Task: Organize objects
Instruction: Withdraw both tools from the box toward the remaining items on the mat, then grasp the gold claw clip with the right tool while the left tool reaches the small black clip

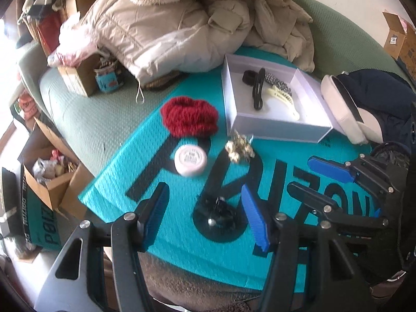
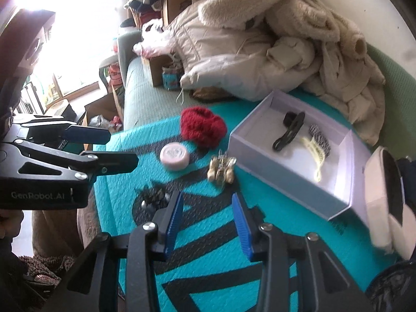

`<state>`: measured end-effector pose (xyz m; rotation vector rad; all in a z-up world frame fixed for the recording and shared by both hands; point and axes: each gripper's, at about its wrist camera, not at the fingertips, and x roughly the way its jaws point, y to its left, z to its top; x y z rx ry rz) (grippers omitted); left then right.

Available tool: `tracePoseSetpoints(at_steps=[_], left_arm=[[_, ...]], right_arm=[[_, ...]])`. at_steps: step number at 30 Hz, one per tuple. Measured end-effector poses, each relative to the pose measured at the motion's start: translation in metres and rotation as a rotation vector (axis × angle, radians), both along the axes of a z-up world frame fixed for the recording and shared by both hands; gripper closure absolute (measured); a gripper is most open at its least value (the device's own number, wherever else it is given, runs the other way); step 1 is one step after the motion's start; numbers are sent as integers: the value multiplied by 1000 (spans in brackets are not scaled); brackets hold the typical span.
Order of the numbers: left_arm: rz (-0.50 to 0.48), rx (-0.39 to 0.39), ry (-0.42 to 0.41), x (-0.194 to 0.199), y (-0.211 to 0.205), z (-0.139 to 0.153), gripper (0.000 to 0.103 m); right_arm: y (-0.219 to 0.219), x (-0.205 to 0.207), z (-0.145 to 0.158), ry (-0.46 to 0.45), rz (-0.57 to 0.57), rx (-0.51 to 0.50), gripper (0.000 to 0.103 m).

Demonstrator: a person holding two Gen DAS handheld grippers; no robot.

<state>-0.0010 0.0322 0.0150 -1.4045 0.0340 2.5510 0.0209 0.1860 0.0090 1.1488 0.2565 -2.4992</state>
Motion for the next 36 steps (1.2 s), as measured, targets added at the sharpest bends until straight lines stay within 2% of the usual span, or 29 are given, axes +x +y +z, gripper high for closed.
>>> tracePoseSetpoints(at_steps=[8, 16, 24, 30, 36], left_arm=[[-7, 27, -44, 16, 1, -30, 47], [-7, 39, -107, 14, 11, -53, 47], [-2, 40, -187, 2, 17, -83, 47], [9, 52, -215, -14, 13, -98, 47], [31, 127, -214, -32, -4, -105, 47]], right_arm=[[1, 11, -31, -59, 22, 4, 64], [10, 7, -50, -107, 10, 14, 64], [12, -7, -58, -120, 4, -3, 62], [12, -22, -62, -126, 1, -16, 61], [10, -44, -61, -125, -14, -23, 57]])
